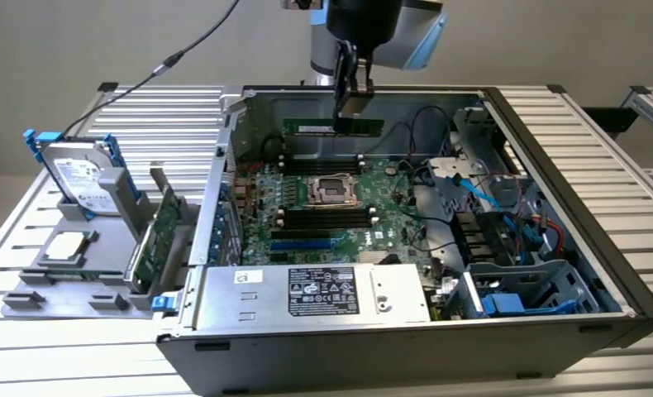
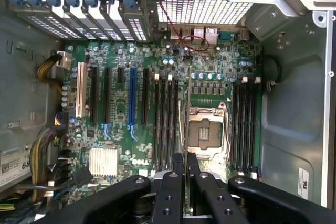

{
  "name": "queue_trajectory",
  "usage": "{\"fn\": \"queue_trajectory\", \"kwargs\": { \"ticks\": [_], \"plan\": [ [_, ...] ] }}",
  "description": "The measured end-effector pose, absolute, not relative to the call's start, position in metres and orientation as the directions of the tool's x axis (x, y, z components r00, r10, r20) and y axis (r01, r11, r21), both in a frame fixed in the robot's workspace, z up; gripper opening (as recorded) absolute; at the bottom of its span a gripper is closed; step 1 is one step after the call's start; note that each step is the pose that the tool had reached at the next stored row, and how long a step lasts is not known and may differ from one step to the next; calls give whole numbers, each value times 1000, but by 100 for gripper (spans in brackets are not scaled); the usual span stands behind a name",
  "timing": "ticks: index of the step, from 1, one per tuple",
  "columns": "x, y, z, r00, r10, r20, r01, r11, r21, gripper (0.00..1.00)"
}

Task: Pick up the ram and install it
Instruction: 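Insert the ram into the slot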

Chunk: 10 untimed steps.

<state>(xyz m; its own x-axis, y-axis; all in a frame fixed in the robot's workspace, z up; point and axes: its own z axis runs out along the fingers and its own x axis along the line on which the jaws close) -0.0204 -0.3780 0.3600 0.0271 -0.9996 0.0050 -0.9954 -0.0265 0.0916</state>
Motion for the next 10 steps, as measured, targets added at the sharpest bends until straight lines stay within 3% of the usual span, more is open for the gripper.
{"fn": "queue_trajectory", "kwargs": {
  "ticks": [10],
  "plan": [
    [-21, -386, 342, 52, -999, 5, -994, -52, 92, 14]
  ]
}}
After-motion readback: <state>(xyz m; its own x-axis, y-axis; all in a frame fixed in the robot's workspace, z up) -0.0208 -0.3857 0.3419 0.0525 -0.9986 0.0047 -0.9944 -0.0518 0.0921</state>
